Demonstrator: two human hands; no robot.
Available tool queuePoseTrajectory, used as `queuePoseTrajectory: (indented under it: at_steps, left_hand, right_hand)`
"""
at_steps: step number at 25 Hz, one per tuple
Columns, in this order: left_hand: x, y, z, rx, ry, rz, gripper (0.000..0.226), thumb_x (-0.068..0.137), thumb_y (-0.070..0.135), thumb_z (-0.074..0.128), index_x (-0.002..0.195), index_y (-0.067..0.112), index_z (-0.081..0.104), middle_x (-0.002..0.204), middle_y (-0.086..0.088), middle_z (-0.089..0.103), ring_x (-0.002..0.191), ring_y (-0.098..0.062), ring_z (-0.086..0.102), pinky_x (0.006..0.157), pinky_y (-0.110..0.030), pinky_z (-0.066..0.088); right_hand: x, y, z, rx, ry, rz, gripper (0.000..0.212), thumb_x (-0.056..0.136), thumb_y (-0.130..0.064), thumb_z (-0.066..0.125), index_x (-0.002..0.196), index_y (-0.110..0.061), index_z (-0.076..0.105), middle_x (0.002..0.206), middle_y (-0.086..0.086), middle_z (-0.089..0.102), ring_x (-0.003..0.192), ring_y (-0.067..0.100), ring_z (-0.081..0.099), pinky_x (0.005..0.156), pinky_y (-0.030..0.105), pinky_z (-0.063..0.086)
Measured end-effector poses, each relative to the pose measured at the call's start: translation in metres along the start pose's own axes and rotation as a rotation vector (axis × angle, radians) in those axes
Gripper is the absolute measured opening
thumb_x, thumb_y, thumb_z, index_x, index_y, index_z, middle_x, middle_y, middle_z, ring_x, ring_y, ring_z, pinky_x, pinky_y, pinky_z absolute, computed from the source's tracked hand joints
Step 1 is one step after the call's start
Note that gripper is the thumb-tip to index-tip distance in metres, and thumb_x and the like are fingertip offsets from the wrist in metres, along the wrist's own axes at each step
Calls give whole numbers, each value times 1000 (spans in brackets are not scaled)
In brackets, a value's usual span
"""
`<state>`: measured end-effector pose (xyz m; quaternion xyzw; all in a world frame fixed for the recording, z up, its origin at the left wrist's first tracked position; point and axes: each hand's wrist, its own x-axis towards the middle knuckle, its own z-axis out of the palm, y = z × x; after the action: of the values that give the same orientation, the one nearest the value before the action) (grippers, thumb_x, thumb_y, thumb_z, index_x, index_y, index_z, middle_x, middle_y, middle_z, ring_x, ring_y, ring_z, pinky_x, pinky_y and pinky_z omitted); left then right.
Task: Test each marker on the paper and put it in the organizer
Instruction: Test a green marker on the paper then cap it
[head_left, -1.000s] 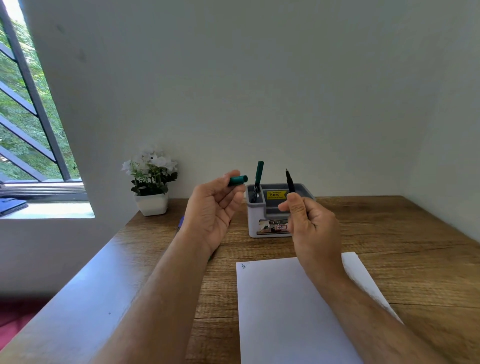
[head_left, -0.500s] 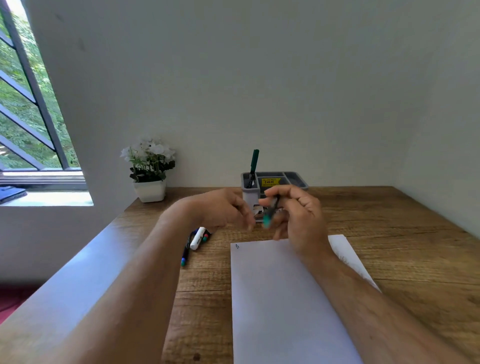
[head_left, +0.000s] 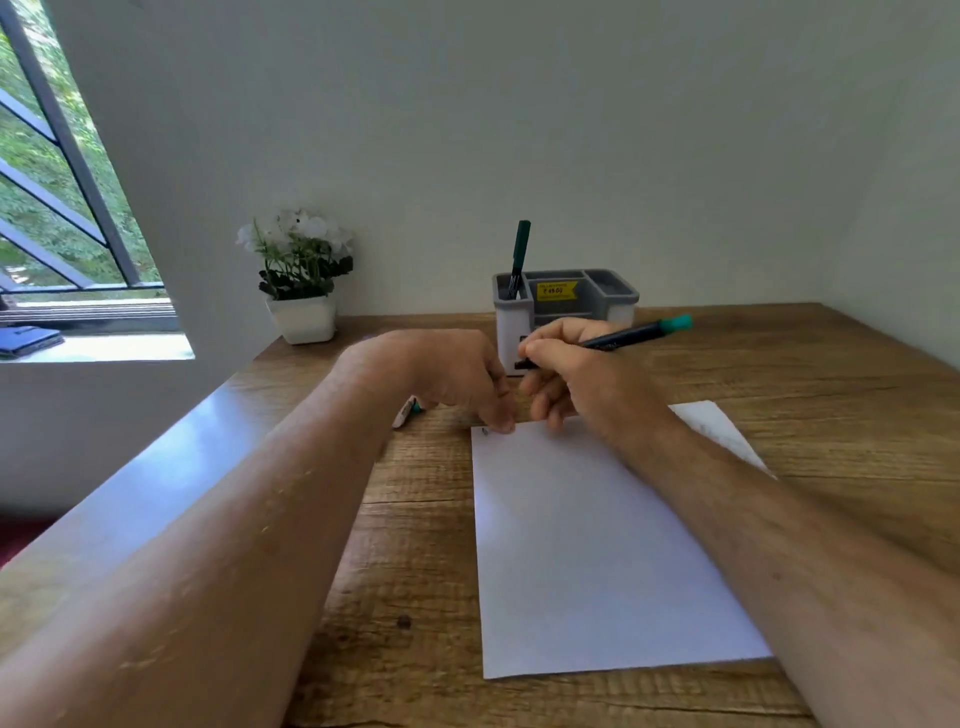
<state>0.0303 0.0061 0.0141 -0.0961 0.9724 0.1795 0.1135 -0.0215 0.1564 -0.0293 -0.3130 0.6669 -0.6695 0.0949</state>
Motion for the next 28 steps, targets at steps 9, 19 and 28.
queuePoseTrajectory:
  at_steps: [9, 19, 28]
  left_hand:
    - [2, -16, -3, -11, -33, 40, 26, 71, 27, 84, 67, 49, 71, 80, 15, 64, 77, -10, 57, 67, -28, 44]
    - [3, -20, -2, -63, -62, 24, 24, 73, 20, 83, 93, 31, 77, 91, -6, 60, 82, -23, 46, 71, -38, 39]
    - [1, -17, -2, -53, -50, 21, 19, 75, 18, 82, 83, 33, 75, 89, -6, 55, 71, -21, 44, 54, -28, 37]
  right_hand:
    - [5, 5, 3, -99, -208, 44, 10, 70, -11, 58, 79, -8, 61, 57, 9, 64, 45, 21, 57, 42, 26, 43]
    - [2, 2, 5, -475, -183, -29, 20, 72, -25, 68, 59, -20, 53, 51, -4, 61, 45, 3, 50, 48, 26, 38]
    - [3, 3, 8, -503, -208, -22, 35, 75, -23, 70, 51, -21, 45, 49, -1, 58, 47, 11, 51, 51, 31, 39]
